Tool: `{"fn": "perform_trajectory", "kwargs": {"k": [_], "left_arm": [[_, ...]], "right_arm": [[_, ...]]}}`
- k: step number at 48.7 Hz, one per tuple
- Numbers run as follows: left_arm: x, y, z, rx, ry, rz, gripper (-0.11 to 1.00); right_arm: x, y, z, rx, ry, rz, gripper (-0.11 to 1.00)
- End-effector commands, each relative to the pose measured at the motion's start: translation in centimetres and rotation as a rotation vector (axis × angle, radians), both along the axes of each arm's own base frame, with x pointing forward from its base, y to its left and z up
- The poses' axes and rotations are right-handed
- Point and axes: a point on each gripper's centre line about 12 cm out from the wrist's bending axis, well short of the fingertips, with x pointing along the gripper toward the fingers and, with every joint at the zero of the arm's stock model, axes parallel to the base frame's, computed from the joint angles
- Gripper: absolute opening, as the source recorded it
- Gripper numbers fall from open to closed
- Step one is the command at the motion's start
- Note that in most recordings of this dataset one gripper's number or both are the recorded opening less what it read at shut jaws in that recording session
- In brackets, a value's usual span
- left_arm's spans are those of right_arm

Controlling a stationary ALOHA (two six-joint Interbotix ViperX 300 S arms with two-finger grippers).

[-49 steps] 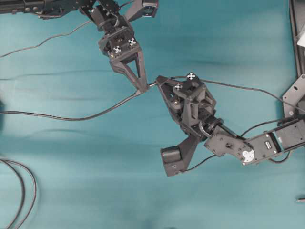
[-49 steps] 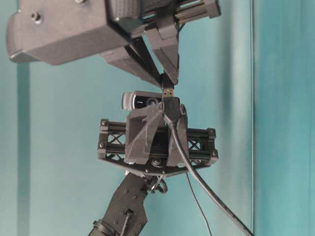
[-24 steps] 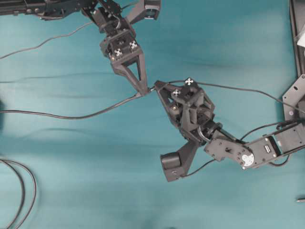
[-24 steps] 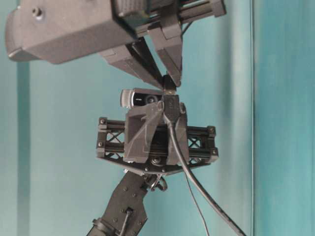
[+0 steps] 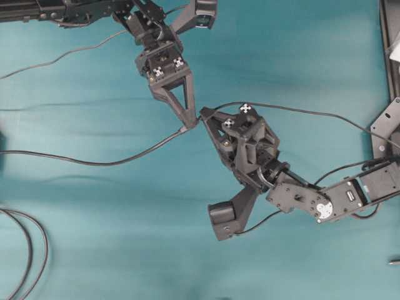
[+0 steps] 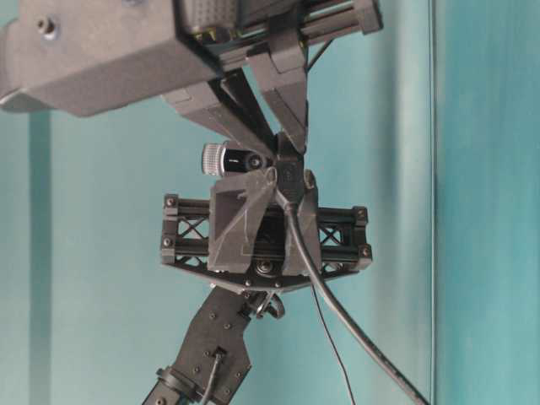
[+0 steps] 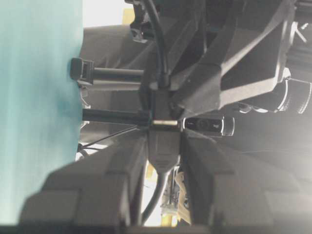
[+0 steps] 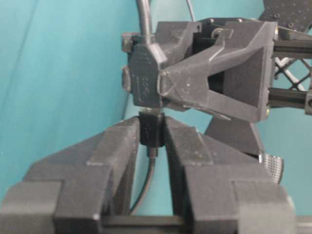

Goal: Insert the USB using both arms.
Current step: 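Push the plug up into the socket with the right gripper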

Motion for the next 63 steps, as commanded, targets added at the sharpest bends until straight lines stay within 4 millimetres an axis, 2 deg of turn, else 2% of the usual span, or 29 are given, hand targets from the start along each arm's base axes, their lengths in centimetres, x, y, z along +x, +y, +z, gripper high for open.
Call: {"fn": "perform_trajectory", "kwargs": {"k": [1,12,22,32,42,56,58,63], "left_arm": [[0.4,0.5,1.6,0.021,-0.052,0.011,0.22],[0.4,0.5,1.6,0.022,-0.053,0.011,0.22],[0.5,0.4,1.7,0.022,-0.055,0.011,0.22],[0.5,0.3,1.8,0.018,-0.05,0.006,0.22],[0.4,-0.3,2.0,0.002,-0.045,-0.025,0.22],[0.4,-1.0,2.0,-0.005,-0.045,-0.047,0.22],[0.4,-1.1,2.0,-0.005,-0.045,-0.049,0.22],[0.4,-1.2,2.0,-0.005,-0.045,-0.052,0.22]], "right_arm": [[0.6,1.5,1.8,0.014,-0.053,0.047,0.2],[0.9,2.8,1.9,0.021,-0.055,0.086,0.2],[1.2,3.1,2.1,0.023,-0.063,0.088,0.2],[1.0,3.0,1.7,0.018,-0.053,0.083,0.2],[0.1,2.0,1.1,-0.01,-0.05,0.008,0.2],[-0.3,1.5,1.5,0.121,-0.111,-0.058,0.2],[-0.3,1.3,1.4,0.125,-0.108,-0.067,0.23],[-0.4,1.2,1.2,0.126,-0.105,-0.071,0.52]]}}
